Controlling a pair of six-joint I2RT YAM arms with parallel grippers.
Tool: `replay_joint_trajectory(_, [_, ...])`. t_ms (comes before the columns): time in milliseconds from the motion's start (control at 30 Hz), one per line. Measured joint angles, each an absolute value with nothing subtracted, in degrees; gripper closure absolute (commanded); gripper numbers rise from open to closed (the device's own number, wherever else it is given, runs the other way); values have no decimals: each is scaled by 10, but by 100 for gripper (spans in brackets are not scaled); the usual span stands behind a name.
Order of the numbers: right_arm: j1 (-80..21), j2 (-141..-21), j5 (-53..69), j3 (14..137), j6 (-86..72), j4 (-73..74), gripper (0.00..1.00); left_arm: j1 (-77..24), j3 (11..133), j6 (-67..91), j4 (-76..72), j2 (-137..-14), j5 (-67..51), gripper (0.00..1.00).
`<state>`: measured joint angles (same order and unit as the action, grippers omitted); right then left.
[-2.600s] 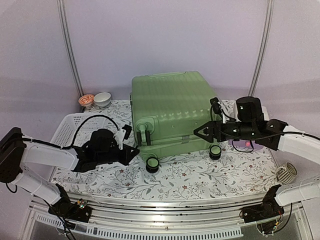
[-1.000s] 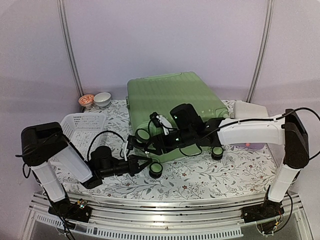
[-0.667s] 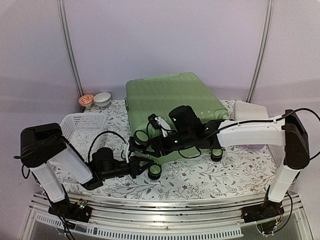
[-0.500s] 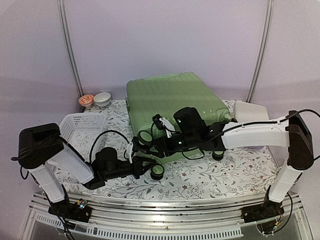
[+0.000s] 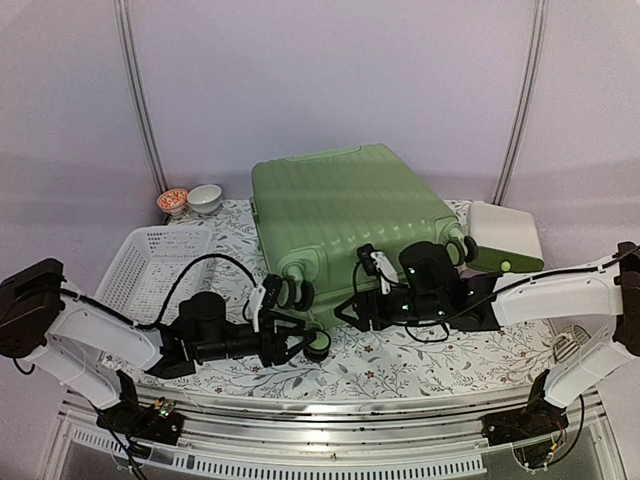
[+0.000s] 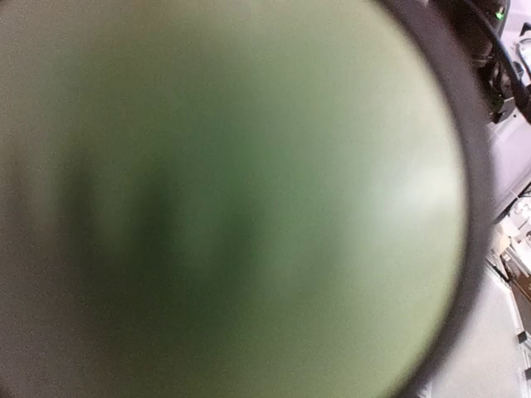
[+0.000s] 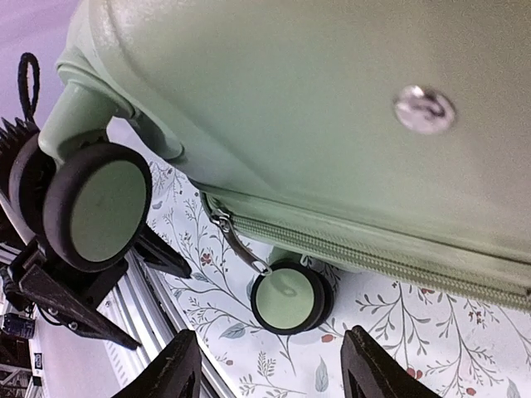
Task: Open, take out, and arrange the luggage
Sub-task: Unzip the zipper of the luggage, then grab the zipper of the luggage.
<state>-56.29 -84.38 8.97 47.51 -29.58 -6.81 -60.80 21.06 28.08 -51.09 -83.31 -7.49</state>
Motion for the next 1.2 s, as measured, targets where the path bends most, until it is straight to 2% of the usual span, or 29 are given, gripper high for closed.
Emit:
replay_joint_trajectory(167, [-564,-819,83,427,-314,-104,41,-610,200,280,-402,-750,-40,25])
replay_joint_trajectory(233, [-567,-813,80,407,-322,-124,41,-611,197,286,-346,-707,-18,17])
replay_joint_trajectory(300, [-571,-813,76,392,-326,-142,41,-611,197,290,-302,-668,3,4])
replay_joint_trajectory(333, [-574,-813,74,387,-329,-151,41,-611,197,293,-277,-646,15,2])
replay_joint_trajectory(433, [-582,-814,67,378,-338,-176,41,-611,192,300,-225,-578,43,2])
replay_joint_trajectory(700, [-601,-843,45,359,-372,-291,49,-607,108,295,-209,-408,58,3])
replay_joint_trajectory(933, [-615,-911,35,359,-385,-376,50,-605,109,282,-186,-344,59,4])
replay_joint_trajectory(1200, [-620,-984,48,359,-386,-457,50,-604,114,274,-164,-348,47,4])
